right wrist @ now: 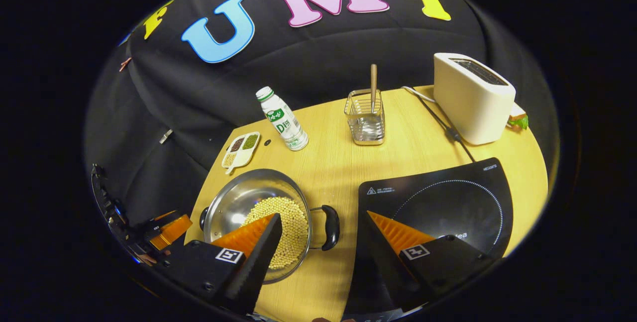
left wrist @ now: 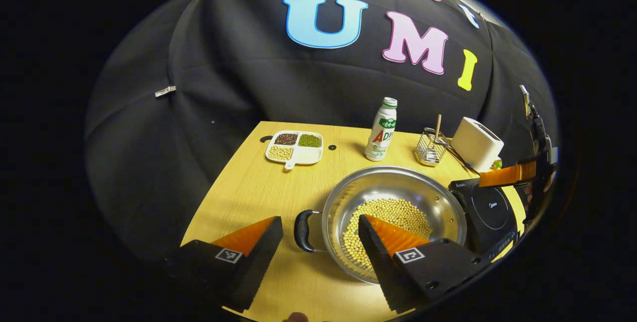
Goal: First push the handle of the pot to place it horizontally, then grasp the pot with both hands and set it on the induction cooktop.
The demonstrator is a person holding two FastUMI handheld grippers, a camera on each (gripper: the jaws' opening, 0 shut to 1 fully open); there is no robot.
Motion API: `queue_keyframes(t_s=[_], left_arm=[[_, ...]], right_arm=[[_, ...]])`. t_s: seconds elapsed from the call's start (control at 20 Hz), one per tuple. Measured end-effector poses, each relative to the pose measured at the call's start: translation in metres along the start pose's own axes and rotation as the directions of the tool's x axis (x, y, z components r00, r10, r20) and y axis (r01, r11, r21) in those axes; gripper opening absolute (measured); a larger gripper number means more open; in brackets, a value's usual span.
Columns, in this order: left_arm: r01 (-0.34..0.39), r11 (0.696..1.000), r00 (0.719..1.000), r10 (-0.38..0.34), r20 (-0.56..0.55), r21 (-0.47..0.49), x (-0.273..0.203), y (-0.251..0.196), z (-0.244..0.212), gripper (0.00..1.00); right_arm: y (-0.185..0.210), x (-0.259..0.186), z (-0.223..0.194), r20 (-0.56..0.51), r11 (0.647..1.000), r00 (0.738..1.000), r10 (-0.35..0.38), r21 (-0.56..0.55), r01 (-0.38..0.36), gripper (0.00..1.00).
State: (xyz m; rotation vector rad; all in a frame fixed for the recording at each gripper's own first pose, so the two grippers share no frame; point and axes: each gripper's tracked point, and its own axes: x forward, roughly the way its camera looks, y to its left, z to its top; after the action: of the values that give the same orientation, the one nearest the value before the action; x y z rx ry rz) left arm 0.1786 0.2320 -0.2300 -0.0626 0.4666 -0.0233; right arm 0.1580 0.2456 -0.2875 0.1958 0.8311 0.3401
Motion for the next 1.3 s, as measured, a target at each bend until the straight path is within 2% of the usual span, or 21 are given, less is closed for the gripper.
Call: queue_keyframes(t_s=[0.15,0.5,0.8,0.9,1.05,1.15,1.3], left_arm=[[0.040,0.999,0.999,-0.040,-0.024,-0.010,0.021,0.011,-0.012,0.96],[0.120,0.992,0.991,-0.123,-0.059,-0.043,0.052,0.013,-0.032,0.95],[0.171,0.982,0.978,-0.180,-0.105,-0.086,0.068,0.008,-0.048,0.94],[0.179,0.979,0.976,-0.190,-0.108,-0.100,0.071,0.005,-0.050,0.91],[0.180,0.978,0.975,-0.191,-0.110,-0.105,0.075,0.003,-0.051,0.80],[0.182,0.977,0.973,-0.195,-0.122,-0.112,0.076,0.001,-0.054,0.72],[0.162,0.978,0.978,-0.176,-0.111,-0.128,0.080,0.005,-0.053,0.67]], right_arm=[[-0.003,0.019,-0.014,-0.022,0.998,0.999,-0.033,-0.052,0.032,0.99],[0.008,0.044,-0.042,-0.063,0.997,0.997,-0.041,-0.063,0.037,0.99],[0.006,0.065,-0.052,-0.065,0.993,0.994,-0.091,-0.079,0.085,0.99],[0.006,0.070,-0.054,-0.047,0.990,0.993,-0.108,-0.098,0.103,0.99],[0.003,0.077,-0.052,-0.026,0.982,0.991,-0.133,-0.137,0.128,0.97],[-0.003,0.080,-0.052,-0.017,0.976,0.988,-0.157,-0.159,0.152,0.93],[-0.011,0.083,-0.055,-0.021,0.970,0.983,-0.185,-0.166,0.179,0.69]])
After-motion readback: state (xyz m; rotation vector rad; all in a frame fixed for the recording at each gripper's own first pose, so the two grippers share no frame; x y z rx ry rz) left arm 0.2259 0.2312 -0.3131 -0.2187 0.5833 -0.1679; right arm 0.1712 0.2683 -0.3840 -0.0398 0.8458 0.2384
